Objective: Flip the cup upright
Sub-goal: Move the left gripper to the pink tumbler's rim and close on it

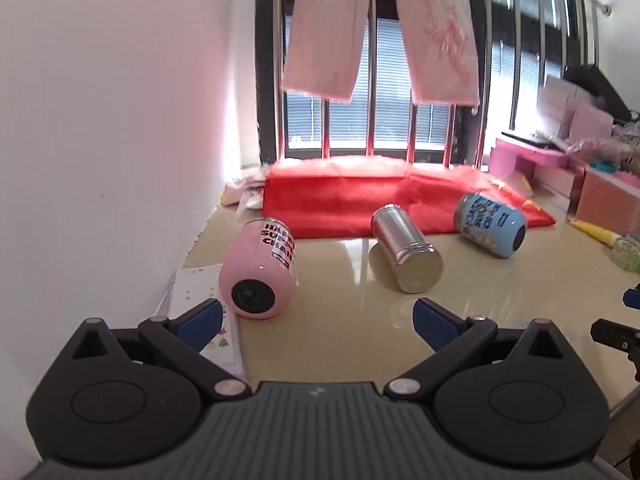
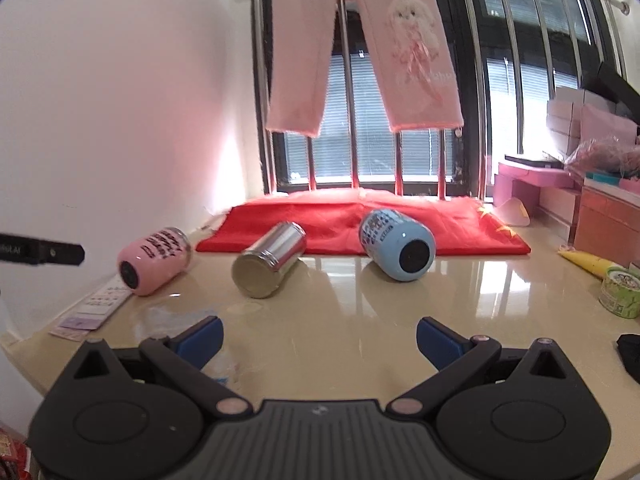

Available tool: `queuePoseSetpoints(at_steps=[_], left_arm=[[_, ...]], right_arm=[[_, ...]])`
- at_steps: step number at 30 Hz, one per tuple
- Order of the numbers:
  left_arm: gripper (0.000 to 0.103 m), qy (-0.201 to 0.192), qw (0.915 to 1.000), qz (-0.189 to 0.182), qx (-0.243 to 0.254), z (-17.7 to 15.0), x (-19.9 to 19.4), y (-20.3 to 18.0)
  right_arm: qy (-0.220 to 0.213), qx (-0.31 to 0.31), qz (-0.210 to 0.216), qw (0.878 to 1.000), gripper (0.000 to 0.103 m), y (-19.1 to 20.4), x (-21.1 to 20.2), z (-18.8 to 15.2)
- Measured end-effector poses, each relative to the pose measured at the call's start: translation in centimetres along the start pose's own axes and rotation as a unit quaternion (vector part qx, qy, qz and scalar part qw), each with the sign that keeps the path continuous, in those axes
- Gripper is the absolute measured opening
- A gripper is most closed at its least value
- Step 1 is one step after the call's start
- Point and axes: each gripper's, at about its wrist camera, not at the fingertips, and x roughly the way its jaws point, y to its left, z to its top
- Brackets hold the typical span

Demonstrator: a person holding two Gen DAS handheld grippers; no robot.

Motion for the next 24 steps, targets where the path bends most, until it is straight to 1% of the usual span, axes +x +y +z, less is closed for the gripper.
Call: queuePoseSetpoints(at_steps=[3,6,12,14,15,16,20,22,23,24], left_arm=[[0.103,0.031,0.9994,0.005,0.015,1.9,2.6,0.9],[0.103,0.069,0.9969,0.011,0.036,3.8,5.5,1.8],[0.103,0.131,0.9887,0.030,0.066,7.1,12.3,3.2],[0.103,0.154,0.9855,0.037,0.062,7.7,14.8,3.8],[0.103,0.164,0.9842,0.034,0.056,7.9,15.9,4.0],[0.103,0.180,0.9819,0.031,0.052,8.1,17.2,4.3],[0.103,0.233,0.9712,0.045,0.025,8.4,21.2,5.3],[0.100,0.253,0.9665,0.045,0.009,8.6,22.8,5.7],[0.097,0.263,0.9637,0.044,0.008,8.6,23.5,5.8],[0.092,0.278,0.9592,0.048,0.011,8.3,24.2,5.9]], right_arm=[[0.014,-0.001,-0.009,1.000,0.103,0.0,1.7,0.4],[0.022,0.004,-0.019,1.000,0.103,-0.3,3.1,1.0],[0.038,0.026,-0.044,0.998,0.103,-0.7,5.9,1.5],[0.042,0.033,-0.051,0.997,0.103,-0.8,6.5,1.6],[0.044,0.036,-0.054,0.997,0.103,-0.9,6.8,1.6],[0.046,0.038,-0.057,0.997,0.103,-0.9,7.1,1.7],[0.050,0.049,-0.071,0.995,0.103,-1.2,7.5,1.9],[0.048,0.058,-0.080,0.994,0.103,-1.4,7.5,2.0],[0.047,0.062,-0.084,0.993,0.103,-1.4,7.5,2.1],[0.046,0.065,-0.086,0.993,0.103,-1.4,7.4,2.1]])
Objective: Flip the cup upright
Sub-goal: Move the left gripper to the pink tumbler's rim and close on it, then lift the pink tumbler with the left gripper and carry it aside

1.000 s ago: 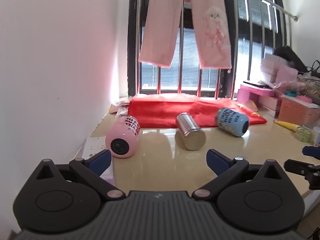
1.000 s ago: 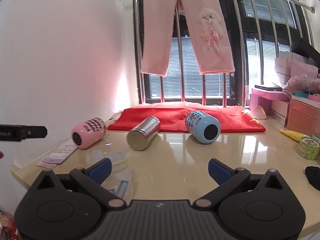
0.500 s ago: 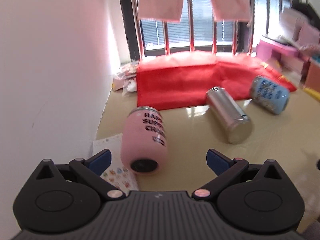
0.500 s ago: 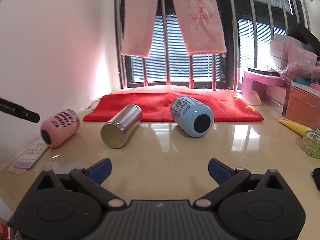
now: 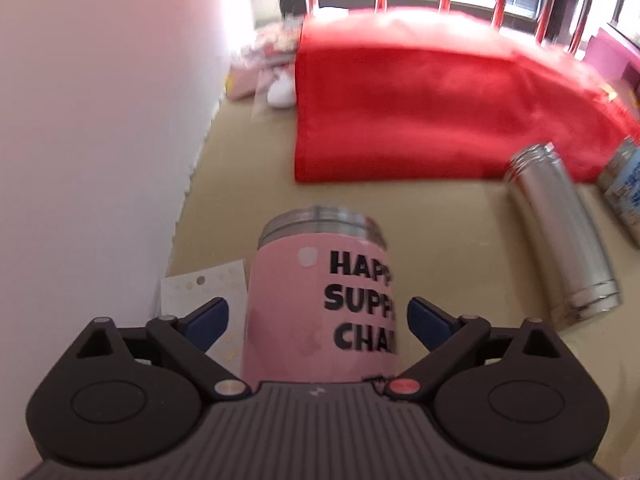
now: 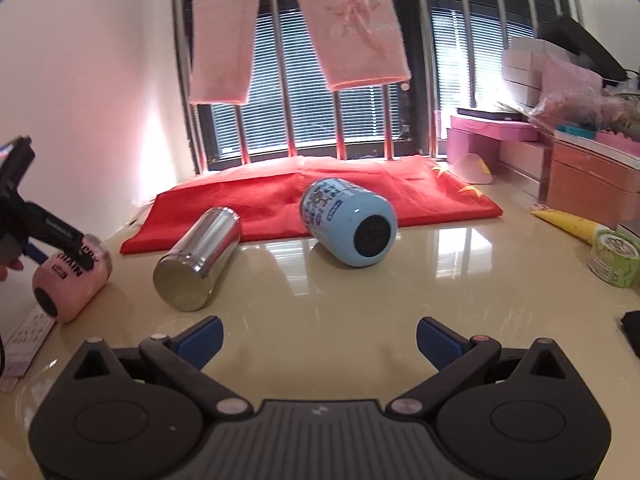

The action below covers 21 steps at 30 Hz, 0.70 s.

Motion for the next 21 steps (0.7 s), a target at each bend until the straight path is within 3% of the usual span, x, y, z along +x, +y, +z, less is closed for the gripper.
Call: queuePoseSetpoints(at_steps=[2,8,21], left_arm=[[0.085,0.036,0.9991,-0.021,-0.007,-0.2,1.4,0.5],[0.084,0.041,0.9987,-0.030,0.007,-1.4,0.7,0.3],[0.084,-0.004,0.9980,-0.035,0.052,-5.3,-7.1,-1.8]], right_arm=[[-0.002,0.003,-0.001,1.000,0.103,0.1,-0.2,0.1],[-0.017,0.006,0.001,1.000,0.103,0.6,-1.3,0.6],[-0.054,-0.007,0.030,0.998,0.103,1.3,-5.5,0.5]])
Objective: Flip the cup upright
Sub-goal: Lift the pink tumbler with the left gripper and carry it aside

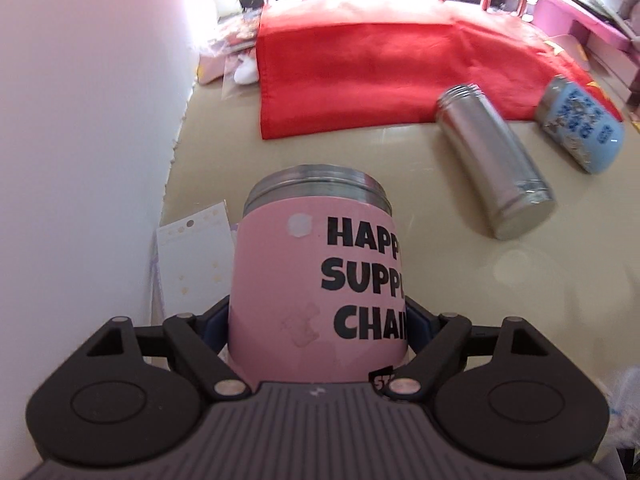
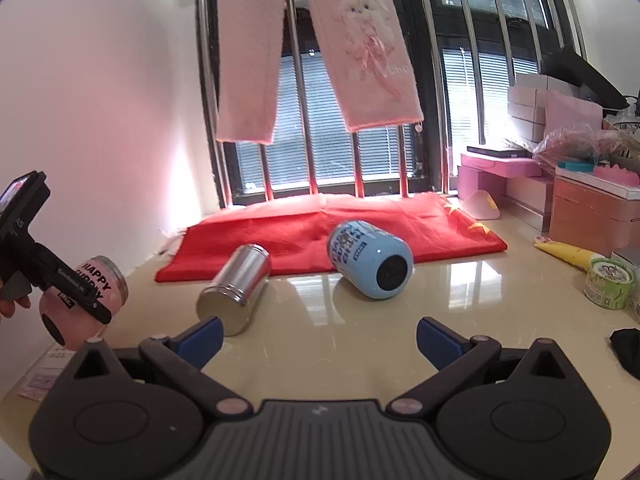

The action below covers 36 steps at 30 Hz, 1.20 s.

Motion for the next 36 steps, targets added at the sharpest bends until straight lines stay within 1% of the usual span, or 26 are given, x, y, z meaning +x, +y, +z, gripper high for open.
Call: queuePoseSetpoints(at_steps=[3,6,9,12,16,18,21,26,33,36], left_arm=[[0.084,-0.023,0.9997,0.001,0.010,-0.6,-3.1,-1.6],[0.084,-0.049,0.9986,-0.007,0.015,-0.9,-6.3,-3.8],[0.084,-0.070,0.9972,-0.016,0.024,-1.4,-9.2,-7.1],[0.084,-0.084,0.9955,-0.034,0.028,-1.6,-11.4,-10.8],[0.084,-0.097,0.9930,-0.057,0.035,-1.6,-12.9,-16.7],[0.084,-0.099,0.9916,-0.075,0.036,-1.7,-13.3,-19.6],[0.084,-0.097,0.9896,-0.097,0.043,-1.8,-13.2,-23.9],[0.084,-0.084,0.9874,-0.123,0.054,-2.0,-11.5,-30.0],[0.084,-0.044,0.9877,-0.139,0.057,-2.7,-6.8,-36.7],[0.084,-0.026,0.9880,-0.141,0.057,-2.9,-4.8,-38.7]], right_arm=[[-0.014,0.001,0.010,1.000,0.103,-0.3,-1.3,0.1],[-0.028,0.004,0.020,0.999,0.103,-1.2,-2.8,0.1],[-0.033,0.003,0.033,0.999,0.103,-2.4,-4.1,0.1],[-0.036,0.001,0.045,0.998,0.103,-4.3,-5.5,0.0],[-0.033,-0.012,0.047,0.998,0.103,-7.6,-7.2,0.0],[-0.030,-0.022,0.046,0.998,0.103,-9.4,-8.0,-0.1],[-0.026,-0.037,0.042,0.998,0.103,-11.8,-9.1,0.0],[-0.012,-0.049,0.022,0.998,0.103,-15.7,-9.9,-0.3],[0.027,-0.067,-0.010,0.997,0.103,-20.6,-9.1,-1.8],[0.042,-0.079,-0.016,0.996,0.103,-22.1,-8.6,-2.3]])
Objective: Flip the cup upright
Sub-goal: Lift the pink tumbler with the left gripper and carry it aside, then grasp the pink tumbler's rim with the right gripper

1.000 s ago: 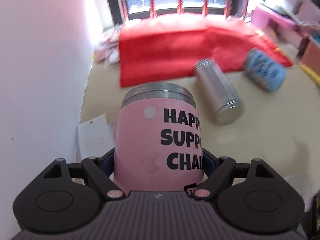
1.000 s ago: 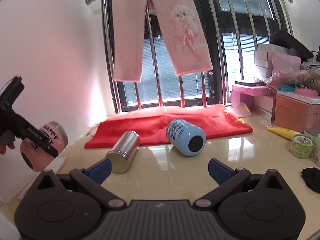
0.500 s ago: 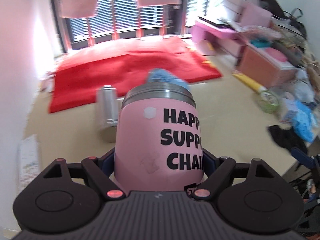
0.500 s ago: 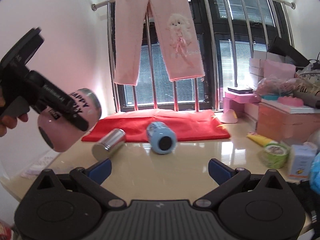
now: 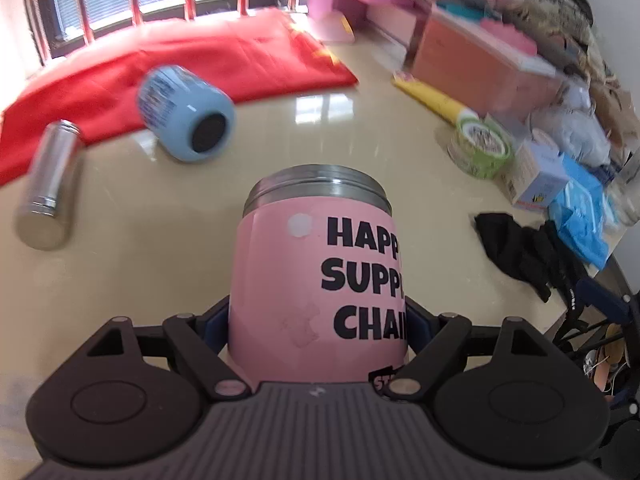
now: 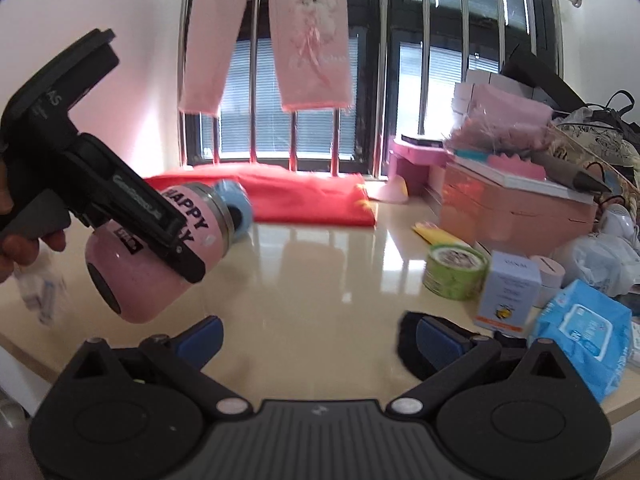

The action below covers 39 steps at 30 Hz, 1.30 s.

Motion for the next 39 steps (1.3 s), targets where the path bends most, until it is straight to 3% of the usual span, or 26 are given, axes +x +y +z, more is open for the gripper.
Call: queuePoseSetpoints(at_steps=[7,14,18,22,26,29,34,39], left_arm=[[0.084,0.021,0.9993,0.024,0.017,-0.5,3.8,-2.1],[0.088,0.010,0.9993,0.034,0.015,-0.7,3.7,-2.1],[0.103,-0.036,0.9992,0.014,0.009,-1.2,0.3,-1.5],[0.103,-0.097,0.9948,0.028,0.016,-2.1,-4.8,-0.8],[0.103,-0.178,0.9832,0.037,0.007,-5.0,-9.8,0.9],[0.103,-0.212,0.9759,0.050,0.002,-7.7,-12.2,2.3],[0.103,-0.222,0.9734,0.054,-0.018,-11.5,-14.0,5.5],[0.103,-0.218,0.9743,0.056,-0.014,-12.8,-14.4,8.4]], right_arm=[[0.022,0.003,0.003,1.000,0.103,-1.7,1.3,-1.3],[0.031,0.009,0.015,0.999,0.103,-1.8,2.0,-1.3],[0.031,0.008,0.024,0.999,0.103,-1.5,1.7,-0.8],[0.030,0.000,0.029,0.999,0.103,-0.6,0.8,-0.1],[0.021,-0.006,0.031,0.999,0.103,1.0,-0.4,0.5],[0.011,-0.004,0.036,0.999,0.103,2.7,-1.1,0.8],[-0.002,0.009,0.040,0.999,0.103,6.0,-2.1,1.1],[0.000,0.024,0.036,0.999,0.103,8.8,-2.1,2.1]])
